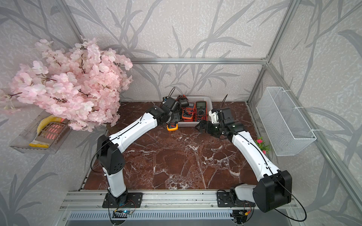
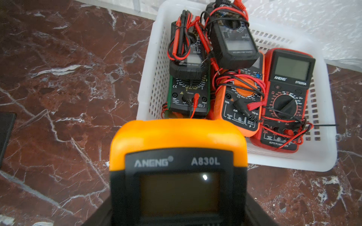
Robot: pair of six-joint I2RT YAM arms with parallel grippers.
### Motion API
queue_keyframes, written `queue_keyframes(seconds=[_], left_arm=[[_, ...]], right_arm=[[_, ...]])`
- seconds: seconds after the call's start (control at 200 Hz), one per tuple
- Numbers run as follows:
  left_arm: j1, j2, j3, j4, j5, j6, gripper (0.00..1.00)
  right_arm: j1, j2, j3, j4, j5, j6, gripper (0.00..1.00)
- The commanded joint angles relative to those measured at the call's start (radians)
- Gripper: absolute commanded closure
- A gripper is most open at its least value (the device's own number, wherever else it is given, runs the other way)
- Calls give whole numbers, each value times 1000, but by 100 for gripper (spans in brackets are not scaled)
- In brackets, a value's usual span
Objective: Put the multimeter into the basket
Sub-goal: Place the multimeter in the basket.
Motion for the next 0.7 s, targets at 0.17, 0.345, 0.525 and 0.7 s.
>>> queue_keyframes(seconds=[0.17, 0.345, 0.525, 0.7], left_arm=[[-6, 116, 216, -40, 7, 75, 44], [-8, 190, 339, -43, 21, 108, 44], [-8, 252, 433, -5, 38, 134, 44], [-8, 284, 472, 66, 55, 142, 44]], right_arm=[[-39, -11, 26, 37, -4, 37, 2], [-46, -4, 36, 48, 9, 53, 2], [-59, -11, 29, 56, 18, 71, 2], [-77, -21, 26, 52, 23, 82, 2]])
